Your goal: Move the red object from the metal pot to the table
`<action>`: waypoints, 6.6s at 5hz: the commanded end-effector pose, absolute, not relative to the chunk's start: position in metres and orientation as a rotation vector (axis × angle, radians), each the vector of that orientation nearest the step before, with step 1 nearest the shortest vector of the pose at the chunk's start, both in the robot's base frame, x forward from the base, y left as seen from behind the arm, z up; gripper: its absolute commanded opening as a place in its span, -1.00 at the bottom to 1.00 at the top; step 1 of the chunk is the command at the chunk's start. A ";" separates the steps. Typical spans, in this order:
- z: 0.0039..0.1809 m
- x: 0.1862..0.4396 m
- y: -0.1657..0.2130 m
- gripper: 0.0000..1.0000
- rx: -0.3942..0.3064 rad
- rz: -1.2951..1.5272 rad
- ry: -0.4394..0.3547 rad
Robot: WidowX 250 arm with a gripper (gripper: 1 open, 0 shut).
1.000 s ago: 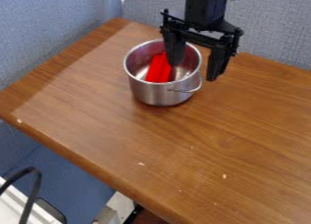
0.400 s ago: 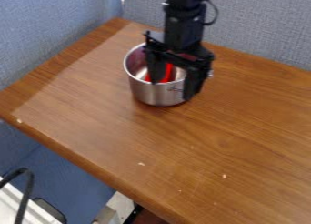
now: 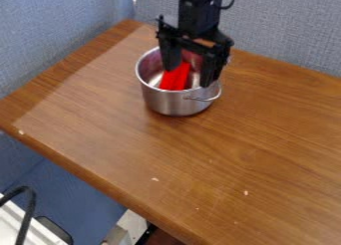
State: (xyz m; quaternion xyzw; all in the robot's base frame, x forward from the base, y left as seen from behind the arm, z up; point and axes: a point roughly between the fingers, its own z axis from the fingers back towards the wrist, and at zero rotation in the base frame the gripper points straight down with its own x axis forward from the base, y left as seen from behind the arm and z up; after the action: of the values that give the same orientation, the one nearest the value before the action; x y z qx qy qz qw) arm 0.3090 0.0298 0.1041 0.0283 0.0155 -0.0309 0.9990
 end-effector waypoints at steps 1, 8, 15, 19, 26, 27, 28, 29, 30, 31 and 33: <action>0.119 0.319 0.045 1.00 0.100 -0.024 -0.027; 0.063 0.315 0.095 -1.00 0.104 0.175 -0.033; 0.148 0.316 0.128 -1.00 0.004 0.201 -0.148; 0.130 0.291 0.104 -1.00 0.098 0.148 -0.087; 0.123 0.281 -0.002 -1.00 0.133 -0.078 -0.097; 0.115 0.287 -0.037 -1.00 0.147 -0.107 -0.086; 0.112 0.290 -0.077 -1.00 0.155 -0.171 -0.078; 0.109 0.279 -0.103 -1.00 0.174 -0.268 -0.080; 0.099 0.278 -0.118 -1.00 0.191 -0.344 -0.083; 0.097 0.264 -0.124 1.00 0.181 -0.466 -0.107; 0.119 0.250 -0.127 -1.00 0.198 -0.553 -0.182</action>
State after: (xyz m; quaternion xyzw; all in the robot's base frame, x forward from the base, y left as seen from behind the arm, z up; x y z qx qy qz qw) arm 0.2475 -0.1294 0.1117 0.0938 -0.0737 -0.2756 0.9538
